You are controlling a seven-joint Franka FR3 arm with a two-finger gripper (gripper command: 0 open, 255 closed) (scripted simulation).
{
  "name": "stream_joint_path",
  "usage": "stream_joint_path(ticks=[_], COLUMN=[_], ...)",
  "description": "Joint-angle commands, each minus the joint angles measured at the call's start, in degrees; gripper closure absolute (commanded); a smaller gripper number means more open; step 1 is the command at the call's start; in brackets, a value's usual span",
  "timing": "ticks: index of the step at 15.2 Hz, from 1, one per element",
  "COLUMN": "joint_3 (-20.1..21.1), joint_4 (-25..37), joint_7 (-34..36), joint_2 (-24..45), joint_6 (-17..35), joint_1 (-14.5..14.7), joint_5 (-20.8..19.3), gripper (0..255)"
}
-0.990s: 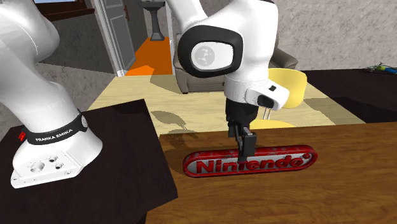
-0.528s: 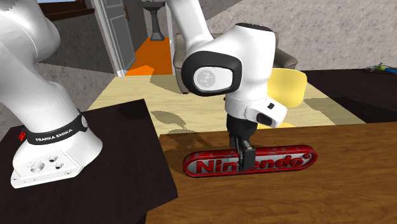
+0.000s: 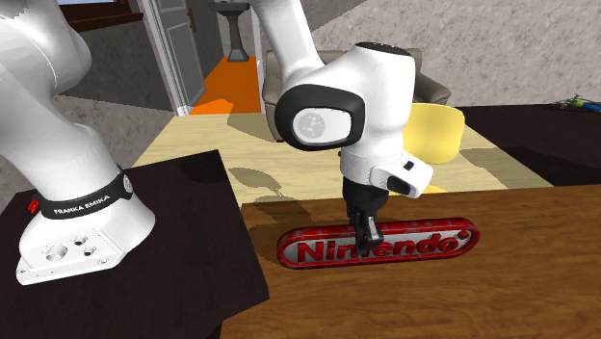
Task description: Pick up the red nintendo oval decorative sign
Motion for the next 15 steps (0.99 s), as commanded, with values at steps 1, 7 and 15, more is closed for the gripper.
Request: stream_joint_path(ticks=[1, 7, 15], joint_3=[0.01, -0.55, -1.66], joint_4=[0.01, -0.33, -0.73], joint_7=[-0.03, 0.26, 1.22], joint_2=[0.08, -2.39, -8.69], joint_6=[0.04, -2.06, -7.9], joint_1=[0.0, 0.4, 1.24], joint_5=[-0.02, -0.65, -2.44], gripper=[255, 255, 255])
